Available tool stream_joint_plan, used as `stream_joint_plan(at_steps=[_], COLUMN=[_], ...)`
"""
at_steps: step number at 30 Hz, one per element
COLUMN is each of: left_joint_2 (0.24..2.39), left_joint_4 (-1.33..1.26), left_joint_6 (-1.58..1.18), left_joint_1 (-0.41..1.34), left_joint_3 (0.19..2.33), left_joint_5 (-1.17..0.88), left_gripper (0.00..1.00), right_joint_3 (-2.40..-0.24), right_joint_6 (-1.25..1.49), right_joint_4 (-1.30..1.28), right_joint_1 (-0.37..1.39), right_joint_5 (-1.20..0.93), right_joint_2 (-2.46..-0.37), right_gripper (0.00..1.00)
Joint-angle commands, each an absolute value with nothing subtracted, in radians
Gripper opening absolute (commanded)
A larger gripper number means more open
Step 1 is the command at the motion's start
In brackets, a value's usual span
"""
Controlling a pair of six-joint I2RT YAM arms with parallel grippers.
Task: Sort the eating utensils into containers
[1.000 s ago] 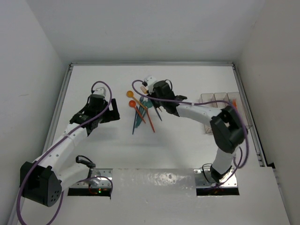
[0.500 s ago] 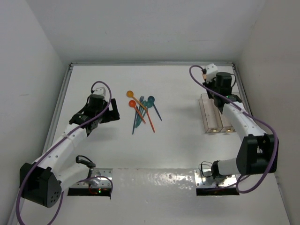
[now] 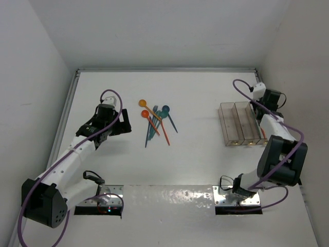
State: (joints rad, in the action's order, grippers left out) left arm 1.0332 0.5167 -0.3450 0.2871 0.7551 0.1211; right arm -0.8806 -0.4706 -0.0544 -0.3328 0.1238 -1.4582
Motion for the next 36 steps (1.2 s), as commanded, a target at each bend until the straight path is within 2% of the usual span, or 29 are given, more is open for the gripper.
stream_joint_plan(at_steps=[1, 11, 14, 15, 18, 22, 29, 32, 36], left_joint_2=[1.014, 1.048, 1.051, 1.052, 1.052, 1.048, 1.121, 1.276, 1.507], left_joint_4=[0.5, 0.494, 0.491, 0.491, 0.491, 0.485, 0.449, 0.453, 0.489], left_joint_6=[-0.336, -0.333, -0.331, -0.331, -0.33, -0.327, -0.325, -0.336, -0.353], left_joint_1=[0.287, 0.287, 0.287, 0.287, 0.287, 0.285, 0.311, 0.425, 0.489], left_joint_3=[0.775, 0.775, 0.775, 0.775, 0.776, 0.775, 0.869, 0.995, 1.184], left_joint_5=[0.133, 0.118, 0.114, 0.114, 0.109, 0.089, 0.06, 0.194, 0.199], left_gripper=[0.89, 0.89, 0.89, 0.89, 0.89, 0.88, 0.68, 0.68, 0.72], right_joint_3=[-0.838, -0.79, -0.813, -0.821, -0.86, -0.902, -0.844, -0.79, -0.707], right_joint_6=[-0.512, -0.514, -0.476, -0.466, -0.428, -0.307, -0.082, 0.073, 0.221], right_joint_4=[-0.006, 0.028, 0.022, 0.018, 0.009, 0.014, 0.028, 0.029, 0.014], right_joint_1=[-0.356, -0.411, -0.411, -0.411, -0.411, -0.402, -0.2, -0.112, -0.025], right_joint_5=[0.153, 0.132, 0.118, 0.112, 0.088, 0.061, 0.205, 0.255, 0.261], right_joint_2=[-1.5, -1.563, -1.566, -1.562, -1.528, -1.47, -1.315, -1.243, -1.155], right_gripper=[0.0, 0.02, 0.15, 0.27, 0.34, 0.38, 0.37, 0.37, 0.36])
